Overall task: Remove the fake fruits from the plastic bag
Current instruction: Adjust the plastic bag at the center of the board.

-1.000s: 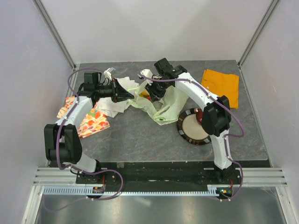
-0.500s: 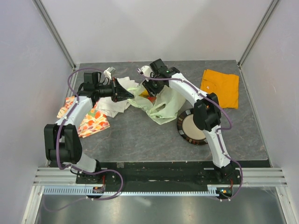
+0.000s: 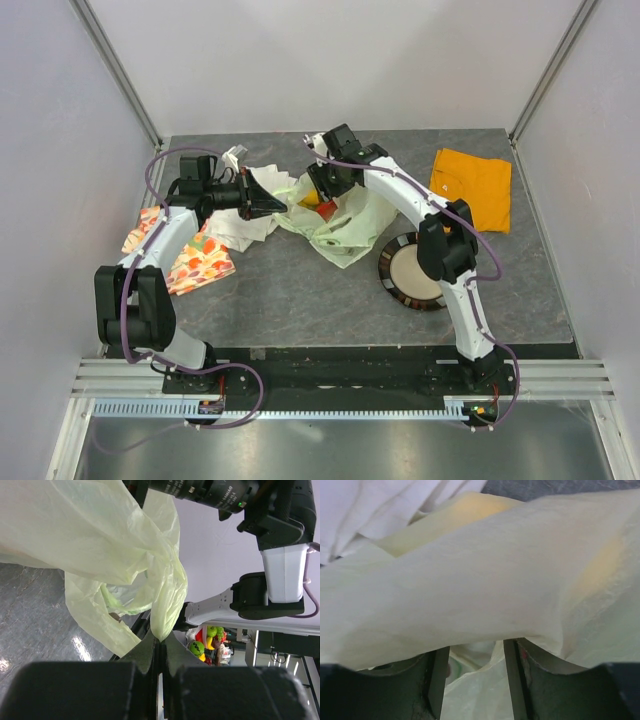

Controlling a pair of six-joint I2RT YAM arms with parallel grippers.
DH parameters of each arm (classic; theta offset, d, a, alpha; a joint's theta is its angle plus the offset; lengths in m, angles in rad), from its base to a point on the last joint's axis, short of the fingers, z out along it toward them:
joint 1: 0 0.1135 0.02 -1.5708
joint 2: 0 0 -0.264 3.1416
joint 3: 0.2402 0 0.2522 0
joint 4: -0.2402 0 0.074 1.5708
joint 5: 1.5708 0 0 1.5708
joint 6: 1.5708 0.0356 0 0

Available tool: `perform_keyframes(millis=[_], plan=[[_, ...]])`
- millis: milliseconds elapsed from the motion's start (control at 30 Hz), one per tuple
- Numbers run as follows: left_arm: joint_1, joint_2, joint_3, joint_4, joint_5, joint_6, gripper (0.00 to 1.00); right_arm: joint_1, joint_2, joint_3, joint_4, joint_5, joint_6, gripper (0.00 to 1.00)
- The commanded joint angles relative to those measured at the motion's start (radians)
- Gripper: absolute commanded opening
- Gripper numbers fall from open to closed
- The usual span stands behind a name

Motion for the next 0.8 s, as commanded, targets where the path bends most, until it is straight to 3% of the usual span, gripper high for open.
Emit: perform_keyframes(millis=[0, 333, 533, 767], plan=[[0.002, -0.019, -0.008, -0.004, 0.021, 0.019, 0.02, 0.029, -0.076, -0.009, 0.02, -0.056, 0.122, 0.52], [0.002, -0.036, -0.016, -0.024, 0.015, 0.039, 0.01, 0.037, -0.064, -0.106, 0.009, -0.04, 0.323, 0.51], [0.002, -0.045, -0.024, -0.038, 0.009, 0.054, 0.02, -0.009, -0.026, -0.095, 0.009, -0.039, 0.468, 0.63], [0.002, -0.042, -0.025, -0.062, -0.003, 0.077, 0.02, -0.038, 0.065, -0.008, 0.033, -0.076, 0.548, 0.65]])
